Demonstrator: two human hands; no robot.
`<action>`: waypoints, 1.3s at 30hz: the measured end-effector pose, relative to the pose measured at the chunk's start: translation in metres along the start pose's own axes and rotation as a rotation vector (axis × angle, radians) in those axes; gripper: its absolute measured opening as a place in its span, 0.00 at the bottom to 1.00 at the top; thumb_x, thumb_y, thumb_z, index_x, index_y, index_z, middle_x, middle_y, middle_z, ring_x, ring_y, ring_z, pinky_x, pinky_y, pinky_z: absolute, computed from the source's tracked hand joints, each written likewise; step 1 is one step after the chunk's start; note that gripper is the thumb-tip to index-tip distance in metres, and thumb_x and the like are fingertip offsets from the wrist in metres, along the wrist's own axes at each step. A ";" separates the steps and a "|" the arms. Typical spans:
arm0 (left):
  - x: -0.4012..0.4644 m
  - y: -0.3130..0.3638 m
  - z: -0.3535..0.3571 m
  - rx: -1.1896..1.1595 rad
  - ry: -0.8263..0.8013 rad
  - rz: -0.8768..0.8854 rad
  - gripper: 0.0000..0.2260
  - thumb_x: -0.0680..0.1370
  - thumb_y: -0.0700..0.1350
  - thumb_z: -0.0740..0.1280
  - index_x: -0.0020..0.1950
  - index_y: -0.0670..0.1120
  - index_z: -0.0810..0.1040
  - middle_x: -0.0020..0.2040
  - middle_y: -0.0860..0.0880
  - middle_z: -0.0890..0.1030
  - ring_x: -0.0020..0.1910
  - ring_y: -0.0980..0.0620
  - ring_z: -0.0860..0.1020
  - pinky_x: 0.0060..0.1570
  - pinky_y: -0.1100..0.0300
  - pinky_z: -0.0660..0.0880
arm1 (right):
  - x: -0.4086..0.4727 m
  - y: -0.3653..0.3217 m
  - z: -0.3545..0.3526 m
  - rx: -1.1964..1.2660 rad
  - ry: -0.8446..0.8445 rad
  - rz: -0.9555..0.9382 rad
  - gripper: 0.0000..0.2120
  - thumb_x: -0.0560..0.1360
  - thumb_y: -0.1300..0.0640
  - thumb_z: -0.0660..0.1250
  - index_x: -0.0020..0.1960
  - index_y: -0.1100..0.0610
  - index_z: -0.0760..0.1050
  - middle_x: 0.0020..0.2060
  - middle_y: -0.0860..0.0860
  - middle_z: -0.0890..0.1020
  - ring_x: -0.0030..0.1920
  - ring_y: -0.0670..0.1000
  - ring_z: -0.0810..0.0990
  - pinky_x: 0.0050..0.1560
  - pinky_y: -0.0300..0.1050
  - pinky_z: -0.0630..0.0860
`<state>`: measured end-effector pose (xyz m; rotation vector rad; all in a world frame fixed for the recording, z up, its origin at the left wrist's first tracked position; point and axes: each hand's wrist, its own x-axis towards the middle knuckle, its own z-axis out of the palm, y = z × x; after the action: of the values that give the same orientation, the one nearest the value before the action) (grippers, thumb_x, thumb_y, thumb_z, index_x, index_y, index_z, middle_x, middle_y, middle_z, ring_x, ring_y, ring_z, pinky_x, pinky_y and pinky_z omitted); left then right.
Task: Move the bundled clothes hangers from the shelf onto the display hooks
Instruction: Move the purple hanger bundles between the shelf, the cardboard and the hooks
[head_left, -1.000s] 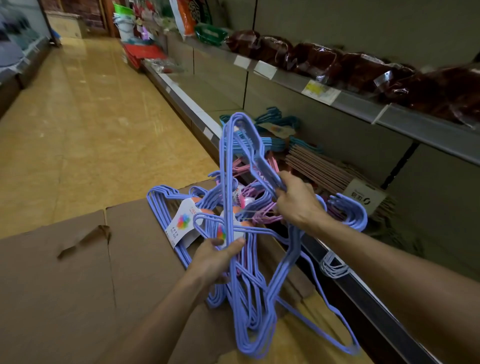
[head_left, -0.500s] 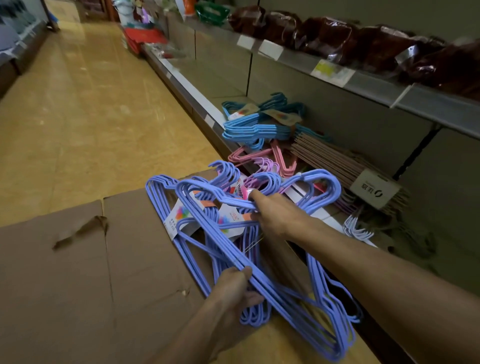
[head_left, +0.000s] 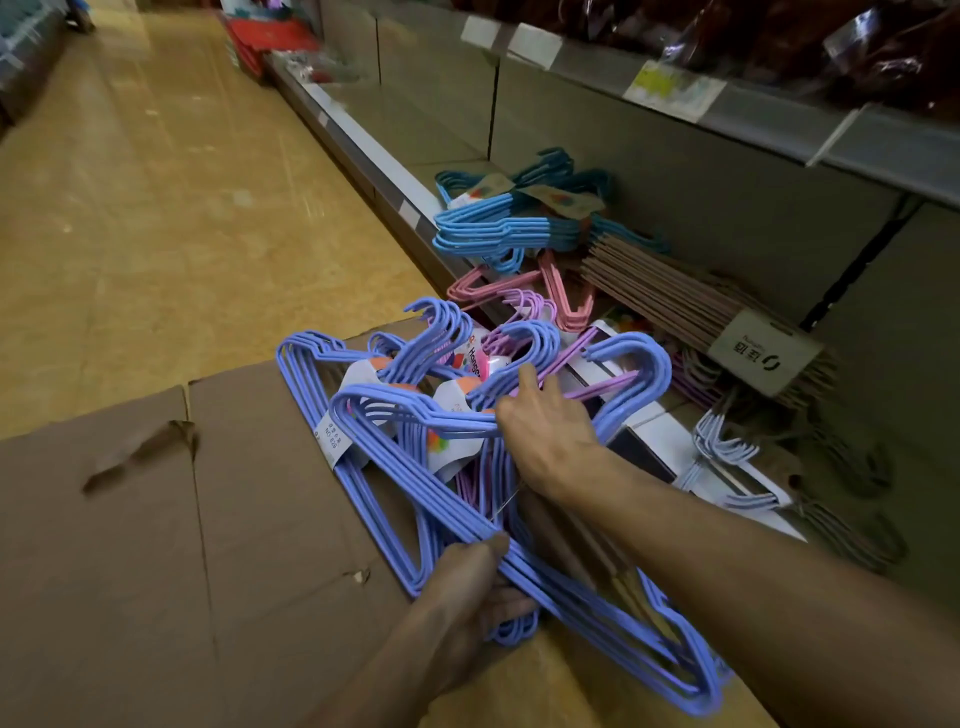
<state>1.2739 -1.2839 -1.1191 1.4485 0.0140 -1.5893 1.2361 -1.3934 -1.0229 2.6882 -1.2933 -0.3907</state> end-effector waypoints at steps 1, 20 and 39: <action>0.000 0.000 0.001 -0.008 -0.005 0.003 0.13 0.84 0.44 0.61 0.59 0.35 0.77 0.51 0.35 0.84 0.46 0.38 0.83 0.34 0.52 0.80 | -0.001 0.000 -0.002 -0.023 0.004 0.002 0.16 0.79 0.64 0.64 0.66 0.61 0.71 0.70 0.61 0.61 0.65 0.66 0.69 0.46 0.53 0.68; -0.123 0.096 -0.097 0.165 0.254 0.803 0.07 0.80 0.53 0.67 0.51 0.50 0.76 0.41 0.48 0.79 0.36 0.49 0.80 0.31 0.60 0.73 | -0.033 -0.052 -0.139 0.637 0.214 -0.019 0.10 0.78 0.50 0.66 0.52 0.57 0.74 0.50 0.59 0.81 0.49 0.63 0.81 0.43 0.51 0.74; -0.238 0.122 -0.254 0.094 0.595 1.009 0.11 0.83 0.52 0.61 0.57 0.47 0.77 0.31 0.52 0.64 0.21 0.56 0.61 0.22 0.62 0.61 | -0.064 -0.179 -0.221 0.715 0.468 -0.494 0.22 0.78 0.45 0.66 0.67 0.55 0.69 0.54 0.56 0.80 0.54 0.56 0.79 0.52 0.49 0.75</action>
<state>1.5080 -1.0595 -0.9421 1.5713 -0.3881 -0.3341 1.3955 -1.2306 -0.8409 3.3484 -0.6994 0.7756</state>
